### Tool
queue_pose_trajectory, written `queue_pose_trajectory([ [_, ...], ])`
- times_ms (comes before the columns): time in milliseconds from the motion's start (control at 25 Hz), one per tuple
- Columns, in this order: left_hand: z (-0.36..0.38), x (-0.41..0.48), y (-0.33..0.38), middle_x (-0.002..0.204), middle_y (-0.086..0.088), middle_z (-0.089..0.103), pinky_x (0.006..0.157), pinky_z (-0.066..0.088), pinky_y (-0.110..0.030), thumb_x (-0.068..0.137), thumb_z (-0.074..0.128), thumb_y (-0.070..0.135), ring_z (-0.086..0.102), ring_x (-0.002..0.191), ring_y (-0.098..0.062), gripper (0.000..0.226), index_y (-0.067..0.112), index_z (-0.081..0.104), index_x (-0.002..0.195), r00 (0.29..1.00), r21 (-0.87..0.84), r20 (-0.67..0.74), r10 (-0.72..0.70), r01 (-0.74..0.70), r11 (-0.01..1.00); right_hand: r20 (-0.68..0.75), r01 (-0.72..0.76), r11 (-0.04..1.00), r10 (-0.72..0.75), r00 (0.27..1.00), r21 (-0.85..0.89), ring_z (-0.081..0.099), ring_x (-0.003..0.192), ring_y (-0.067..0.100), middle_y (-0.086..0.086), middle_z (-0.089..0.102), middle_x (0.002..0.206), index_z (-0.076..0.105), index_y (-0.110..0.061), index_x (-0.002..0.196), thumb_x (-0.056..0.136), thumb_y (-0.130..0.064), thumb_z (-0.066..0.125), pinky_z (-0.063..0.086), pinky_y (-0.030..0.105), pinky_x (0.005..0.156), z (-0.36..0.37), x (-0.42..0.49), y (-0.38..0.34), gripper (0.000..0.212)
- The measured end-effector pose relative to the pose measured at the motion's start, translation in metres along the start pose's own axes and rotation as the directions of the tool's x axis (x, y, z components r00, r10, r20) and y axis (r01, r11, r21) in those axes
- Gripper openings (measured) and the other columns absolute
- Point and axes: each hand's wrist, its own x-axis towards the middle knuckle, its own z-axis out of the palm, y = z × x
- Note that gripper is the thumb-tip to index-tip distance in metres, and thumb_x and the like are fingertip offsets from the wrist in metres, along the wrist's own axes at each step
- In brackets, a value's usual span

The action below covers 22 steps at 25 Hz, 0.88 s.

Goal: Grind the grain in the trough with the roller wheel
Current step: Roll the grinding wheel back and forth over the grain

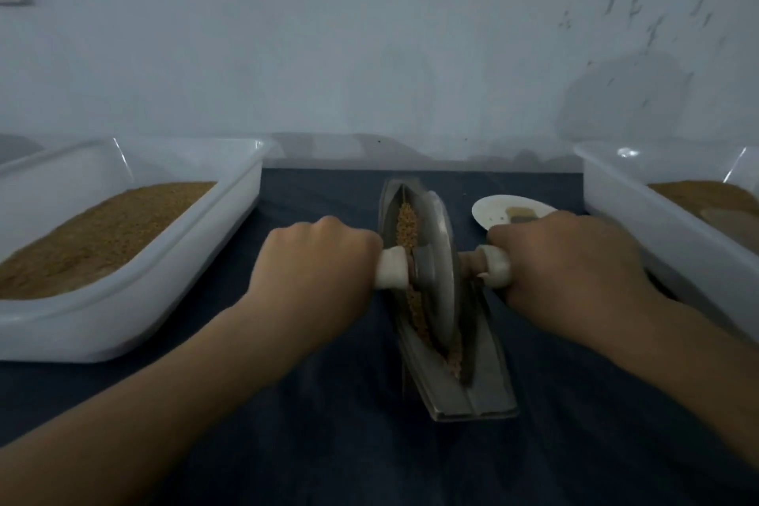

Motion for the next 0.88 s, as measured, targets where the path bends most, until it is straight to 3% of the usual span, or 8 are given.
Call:
queue_pose_trajectory([
  [120, 0.026, 0.044, -0.002, 0.067, 0.004, 0.037, 0.054, 0.032, -0.034, 0.085, 0.064, 0.030, 0.038, 0.055, -0.018, 0.005, 0.027, 0.060, 0.087, 0.991, 0.000, 0.093, -0.091, 0.091, 0.996, 0.150, -0.138, 0.990, 0.131, 0.980, 0.036, 0.043, 0.061, 0.018, -0.006, 0.051, 0.072, 0.041, -0.030, 0.072, 0.082, -0.034, 0.067, 0.025, 0.026, 0.051, 0.020, 0.050, -0.009, 0.028],
  [200, 0.028, 0.071, -0.009, 0.080, -0.001, 0.052, 0.060, 0.036, -0.036, 0.089, 0.060, 0.026, 0.054, 0.071, -0.025, 0.010, 0.024, 0.064, 0.098, 0.977, 0.004, 0.174, -0.120, 0.121, 0.993, 0.269, -0.202, 0.975, 0.172, 0.948, 0.088, 0.055, 0.077, 0.025, 0.001, 0.062, 0.089, 0.049, -0.031, 0.081, 0.087, -0.033, 0.067, 0.037, 0.033, 0.062, 0.029, 0.078, -0.008, 0.019],
  [280, 0.023, 0.070, -0.008, 0.079, 0.000, 0.049, 0.060, 0.036, -0.036, 0.089, 0.060, 0.027, 0.051, 0.069, -0.024, 0.009, 0.024, 0.063, 0.098, 0.975, -0.011, 0.195, -0.105, 0.109, 0.994, 0.286, -0.180, 0.980, 0.149, 0.947, 0.087, 0.060, 0.081, 0.025, 0.001, 0.064, 0.092, 0.050, -0.031, 0.081, 0.086, -0.032, 0.068, 0.039, 0.034, 0.063, 0.025, 0.076, -0.005, 0.018],
  [360, 0.017, 0.040, -0.003, 0.067, 0.006, 0.035, 0.053, 0.031, -0.033, 0.086, 0.065, 0.031, 0.036, 0.055, -0.016, 0.011, 0.028, 0.055, 0.083, 0.987, -0.026, 0.142, -0.071, 0.075, 0.997, 0.236, -0.113, 0.990, 0.091, 0.967, 0.082, 0.052, 0.067, 0.017, -0.006, 0.058, 0.081, 0.042, -0.032, 0.072, 0.082, -0.034, 0.067, 0.033, 0.029, 0.054, 0.014, 0.046, -0.003, 0.027],
  [480, -0.009, -0.008, 0.001, 0.055, 0.012, 0.016, 0.046, 0.008, -0.020, 0.060, 0.083, 0.036, 0.008, 0.044, -0.007, 0.058, 0.033, 0.025, 0.066, 0.999, -0.034, 0.006, 0.036, -0.036, 0.999, 0.127, -0.001, 1.000, 0.000, 0.992, 0.012, 0.036, 0.051, 0.013, -0.010, 0.043, 0.065, 0.026, -0.037, 0.064, 0.070, -0.045, 0.060, 0.020, 0.024, 0.046, -0.010, -0.001, 0.001, 0.036],
  [560, -0.015, -0.006, 0.000, 0.054, 0.013, 0.012, 0.048, 0.005, -0.016, 0.049, 0.087, 0.036, 0.003, 0.044, -0.005, 0.067, 0.034, 0.022, 0.065, 0.997, -0.046, -0.033, 0.067, -0.068, 0.997, 0.117, -0.003, 1.000, 0.003, 0.993, 0.002, 0.036, 0.049, 0.013, -0.012, 0.041, 0.062, 0.025, -0.039, 0.062, 0.065, -0.049, 0.056, 0.018, 0.022, 0.047, -0.016, -0.009, 0.004, 0.032],
  [720, 0.017, 0.033, 0.002, 0.064, 0.006, 0.030, 0.051, 0.030, -0.032, 0.084, 0.066, 0.031, 0.031, 0.052, -0.016, 0.011, 0.028, 0.056, 0.082, 0.993, -0.003, 0.092, -0.080, 0.080, 0.997, 0.171, -0.136, 0.990, 0.126, 0.977, 0.044, 0.044, 0.061, 0.015, -0.010, 0.050, 0.074, 0.040, -0.032, 0.074, 0.086, -0.041, 0.062, 0.027, 0.027, 0.051, 0.009, 0.032, -0.010, 0.026],
  [880, 0.025, 0.065, -0.005, 0.075, 0.002, 0.044, 0.061, 0.037, -0.036, 0.089, 0.059, 0.025, 0.045, 0.067, -0.022, 0.006, 0.023, 0.061, 0.095, 0.968, -0.057, 0.211, -0.137, 0.152, 0.987, 0.248, -0.138, 0.990, 0.124, 0.961, 0.038, 0.061, 0.086, 0.026, 0.001, 0.063, 0.093, 0.048, -0.030, 0.085, 0.090, -0.030, 0.066, 0.037, 0.034, 0.063, 0.018, 0.080, -0.010, 0.019],
])
